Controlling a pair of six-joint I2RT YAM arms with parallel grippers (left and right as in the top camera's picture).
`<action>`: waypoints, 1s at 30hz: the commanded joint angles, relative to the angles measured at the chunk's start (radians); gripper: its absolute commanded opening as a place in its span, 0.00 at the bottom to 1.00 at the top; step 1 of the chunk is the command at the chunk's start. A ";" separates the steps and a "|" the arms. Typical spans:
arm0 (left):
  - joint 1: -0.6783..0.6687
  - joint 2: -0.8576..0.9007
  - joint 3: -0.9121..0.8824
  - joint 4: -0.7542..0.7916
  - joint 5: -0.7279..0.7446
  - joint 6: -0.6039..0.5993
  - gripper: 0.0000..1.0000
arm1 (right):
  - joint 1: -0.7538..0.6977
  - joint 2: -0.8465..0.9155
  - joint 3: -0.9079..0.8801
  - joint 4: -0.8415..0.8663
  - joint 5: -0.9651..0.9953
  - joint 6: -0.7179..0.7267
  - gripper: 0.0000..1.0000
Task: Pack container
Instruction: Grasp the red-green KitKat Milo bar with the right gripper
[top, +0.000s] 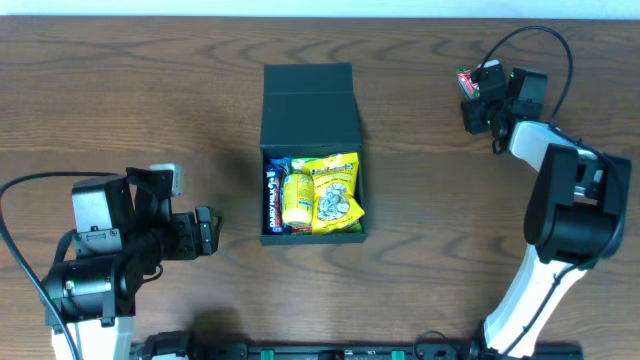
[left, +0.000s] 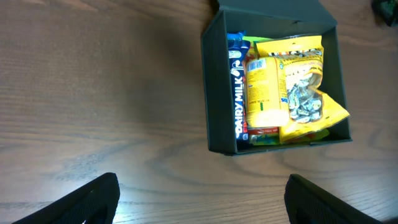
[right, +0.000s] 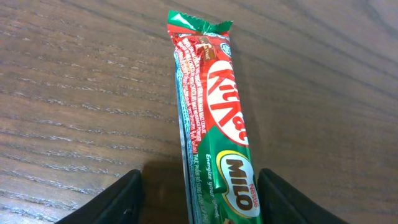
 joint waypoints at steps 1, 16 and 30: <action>-0.002 0.000 0.013 0.000 0.004 -0.001 0.86 | -0.011 0.028 0.014 -0.010 -0.004 0.013 0.56; -0.002 0.000 0.013 -0.007 0.004 -0.007 0.86 | 0.000 -0.061 0.014 -0.127 -0.005 0.125 0.24; -0.002 0.000 0.013 -0.041 0.004 -0.008 0.86 | 0.141 -0.562 0.014 -0.461 -0.013 0.196 0.16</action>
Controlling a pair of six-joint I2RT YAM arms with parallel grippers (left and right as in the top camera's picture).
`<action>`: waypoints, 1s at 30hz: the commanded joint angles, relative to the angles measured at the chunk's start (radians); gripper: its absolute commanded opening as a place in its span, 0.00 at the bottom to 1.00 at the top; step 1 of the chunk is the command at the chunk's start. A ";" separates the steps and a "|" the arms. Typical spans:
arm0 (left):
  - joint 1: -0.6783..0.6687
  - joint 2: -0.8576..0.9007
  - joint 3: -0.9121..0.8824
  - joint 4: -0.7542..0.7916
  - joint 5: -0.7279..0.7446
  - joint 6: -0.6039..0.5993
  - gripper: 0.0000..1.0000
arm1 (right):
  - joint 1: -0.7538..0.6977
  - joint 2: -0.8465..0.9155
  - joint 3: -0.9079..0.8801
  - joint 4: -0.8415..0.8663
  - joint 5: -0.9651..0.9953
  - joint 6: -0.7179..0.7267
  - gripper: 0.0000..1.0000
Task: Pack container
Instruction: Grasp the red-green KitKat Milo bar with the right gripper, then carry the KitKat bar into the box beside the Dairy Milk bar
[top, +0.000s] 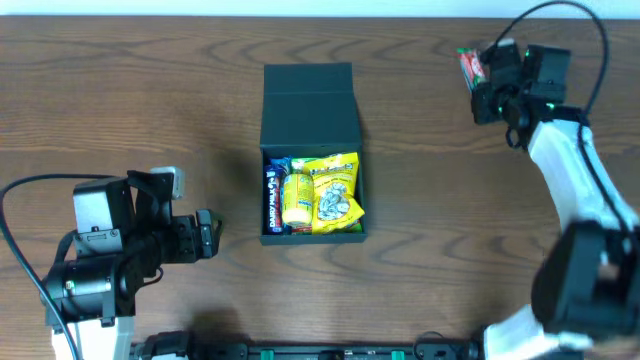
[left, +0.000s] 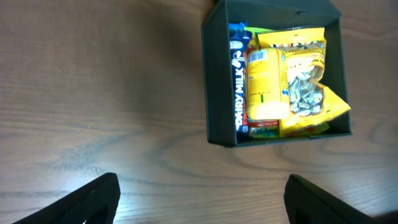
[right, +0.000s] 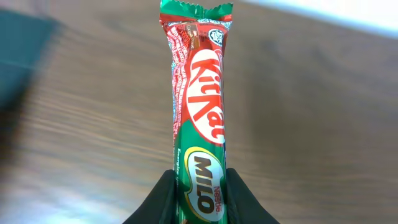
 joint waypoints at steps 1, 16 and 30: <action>-0.002 0.000 0.013 -0.008 0.004 -0.004 0.86 | 0.074 -0.153 0.004 -0.056 -0.015 0.077 0.16; -0.002 0.000 0.013 -0.003 -0.004 -0.004 0.86 | 0.610 -0.347 0.004 -0.268 0.003 0.699 0.17; -0.002 0.000 0.013 -0.005 -0.004 -0.004 0.86 | 0.982 -0.050 0.004 -0.261 0.221 1.123 0.15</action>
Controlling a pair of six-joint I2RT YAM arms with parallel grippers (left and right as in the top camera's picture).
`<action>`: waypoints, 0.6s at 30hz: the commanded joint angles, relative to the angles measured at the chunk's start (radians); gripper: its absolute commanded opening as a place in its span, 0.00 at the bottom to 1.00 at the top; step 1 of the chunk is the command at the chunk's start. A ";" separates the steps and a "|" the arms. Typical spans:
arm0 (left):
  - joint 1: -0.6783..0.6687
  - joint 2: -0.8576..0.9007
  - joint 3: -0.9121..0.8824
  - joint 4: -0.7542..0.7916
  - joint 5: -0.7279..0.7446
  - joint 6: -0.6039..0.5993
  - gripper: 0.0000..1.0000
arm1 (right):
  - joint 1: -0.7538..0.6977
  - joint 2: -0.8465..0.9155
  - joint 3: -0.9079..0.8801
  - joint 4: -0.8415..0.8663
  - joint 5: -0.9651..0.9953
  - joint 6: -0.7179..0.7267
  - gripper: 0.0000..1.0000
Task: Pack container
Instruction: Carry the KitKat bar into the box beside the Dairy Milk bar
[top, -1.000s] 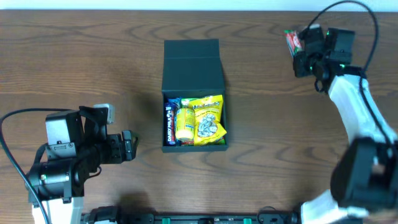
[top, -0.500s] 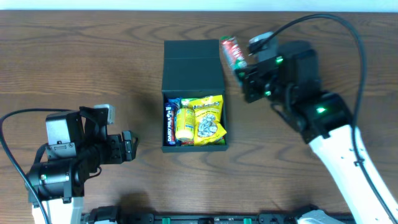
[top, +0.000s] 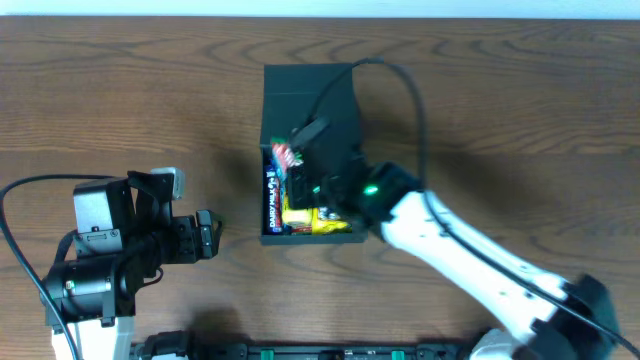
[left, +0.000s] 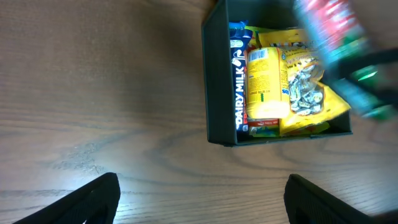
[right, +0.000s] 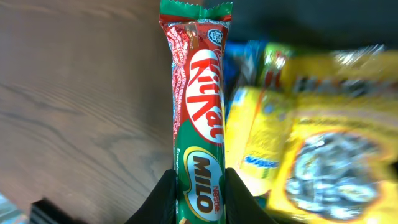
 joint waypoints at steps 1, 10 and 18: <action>-0.002 0.000 0.013 -0.003 -0.003 -0.004 0.86 | 0.051 0.054 0.003 0.000 0.082 0.133 0.13; -0.002 0.000 0.013 -0.007 -0.003 -0.004 0.86 | 0.095 0.145 0.003 -0.039 0.148 0.312 0.11; -0.002 0.000 0.013 -0.007 -0.003 -0.004 0.86 | 0.095 0.154 0.003 -0.044 0.212 0.338 0.48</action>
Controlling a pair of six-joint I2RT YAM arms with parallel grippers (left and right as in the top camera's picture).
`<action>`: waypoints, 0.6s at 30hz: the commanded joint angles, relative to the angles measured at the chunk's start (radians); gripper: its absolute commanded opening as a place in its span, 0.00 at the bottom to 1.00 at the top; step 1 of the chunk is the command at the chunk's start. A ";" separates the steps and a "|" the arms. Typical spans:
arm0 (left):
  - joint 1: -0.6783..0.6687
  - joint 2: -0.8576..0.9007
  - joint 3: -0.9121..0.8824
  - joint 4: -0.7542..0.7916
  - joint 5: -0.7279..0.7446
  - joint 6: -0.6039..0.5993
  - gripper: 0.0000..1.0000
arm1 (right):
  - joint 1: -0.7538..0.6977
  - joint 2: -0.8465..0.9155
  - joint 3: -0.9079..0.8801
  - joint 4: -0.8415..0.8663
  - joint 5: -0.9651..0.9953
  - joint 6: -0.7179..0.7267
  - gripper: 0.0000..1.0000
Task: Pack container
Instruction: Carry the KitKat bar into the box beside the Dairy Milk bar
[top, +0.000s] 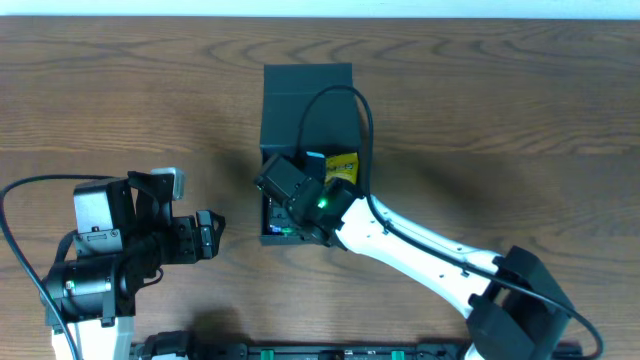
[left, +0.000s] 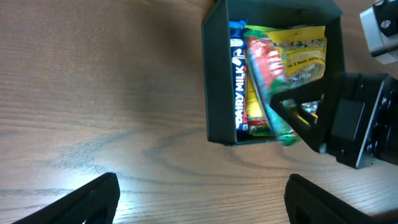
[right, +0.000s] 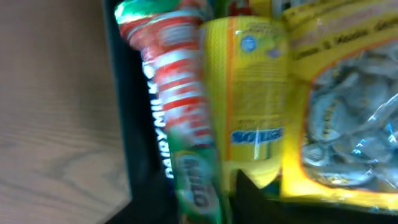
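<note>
The dark open box stands mid-table with its lid folded back. My right gripper reaches into its left half, shut on a red and green KitKat Milo bar. In the left wrist view the KitKat bar lies slanted over the contents, between the blue Dairy Milk bar and the yellow packets. The right wrist view is blurred; its yellow packet and seed bag lie right of the bar. My left gripper is open over bare wood, left of the box.
The box's left wall stands close beside the Dairy Milk bar. The right arm stretches across the table from the lower right to the box. Brown wood table surrounds the box.
My right gripper has gone from above the box's left edge down into the box, and the KitKat bar now sits among the snacks beside the Dairy Milk bar. The left arm has not moved.
My right gripper stood open around the KitKat bar lying at the far right of the table. Then it was shut on the bar and held it off the table. Then it held the bar over the box's left side, and now inside the box.
</note>
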 joint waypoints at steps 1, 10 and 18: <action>-0.002 0.000 0.013 -0.005 -0.003 -0.004 0.86 | 0.003 0.013 0.003 -0.001 0.066 0.026 0.51; -0.002 0.000 0.013 -0.013 -0.003 -0.004 0.86 | -0.017 -0.022 0.006 0.081 0.077 -0.069 0.54; -0.002 0.000 0.013 -0.011 -0.003 -0.004 0.86 | -0.013 -0.053 0.006 0.089 0.046 -0.185 0.23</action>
